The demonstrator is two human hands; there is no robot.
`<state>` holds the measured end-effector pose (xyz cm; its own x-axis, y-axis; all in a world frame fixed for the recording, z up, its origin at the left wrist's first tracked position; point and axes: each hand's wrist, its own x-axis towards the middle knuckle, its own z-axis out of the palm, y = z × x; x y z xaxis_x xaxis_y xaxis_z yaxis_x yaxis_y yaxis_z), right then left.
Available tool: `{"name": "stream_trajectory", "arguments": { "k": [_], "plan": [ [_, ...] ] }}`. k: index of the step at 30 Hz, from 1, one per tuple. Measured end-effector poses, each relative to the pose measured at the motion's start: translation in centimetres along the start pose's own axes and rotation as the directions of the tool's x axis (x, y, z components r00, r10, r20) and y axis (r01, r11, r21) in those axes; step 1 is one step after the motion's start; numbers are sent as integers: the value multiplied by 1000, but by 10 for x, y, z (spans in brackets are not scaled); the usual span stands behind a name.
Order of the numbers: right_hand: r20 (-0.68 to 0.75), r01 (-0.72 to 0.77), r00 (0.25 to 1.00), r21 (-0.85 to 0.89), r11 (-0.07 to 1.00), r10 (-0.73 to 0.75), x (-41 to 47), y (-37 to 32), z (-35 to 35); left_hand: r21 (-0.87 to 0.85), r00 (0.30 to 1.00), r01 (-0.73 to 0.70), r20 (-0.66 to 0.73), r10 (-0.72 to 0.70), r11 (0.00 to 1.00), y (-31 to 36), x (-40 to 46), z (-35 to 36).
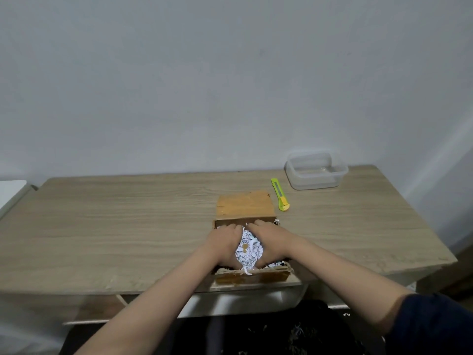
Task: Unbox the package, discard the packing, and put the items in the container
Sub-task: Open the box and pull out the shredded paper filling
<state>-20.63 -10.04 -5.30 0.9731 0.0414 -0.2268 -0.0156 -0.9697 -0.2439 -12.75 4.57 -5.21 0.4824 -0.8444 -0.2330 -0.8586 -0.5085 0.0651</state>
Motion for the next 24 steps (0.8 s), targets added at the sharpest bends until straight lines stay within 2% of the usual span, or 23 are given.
{"name": "stream_trajectory", "arguments": {
  "k": [4,11,18,24],
  "plan": [
    [21,-38,999,14,999,37,2,-1,2,44,998,0,58,-3,999,7,0,-2],
    [5,-75,997,127,989,75,5,-2,7,-23,1000,-16,12,16,1000,3,6,1],
    [-99,-19,994,173,985,36,7,3,8,-183,992,-8,-126,-16,983,-5,3,6],
    [-175,74,984,298,952,-22,8,4,-9,-348,960,-36,-274,-65,937,-10,1,-1]
  ]
}}
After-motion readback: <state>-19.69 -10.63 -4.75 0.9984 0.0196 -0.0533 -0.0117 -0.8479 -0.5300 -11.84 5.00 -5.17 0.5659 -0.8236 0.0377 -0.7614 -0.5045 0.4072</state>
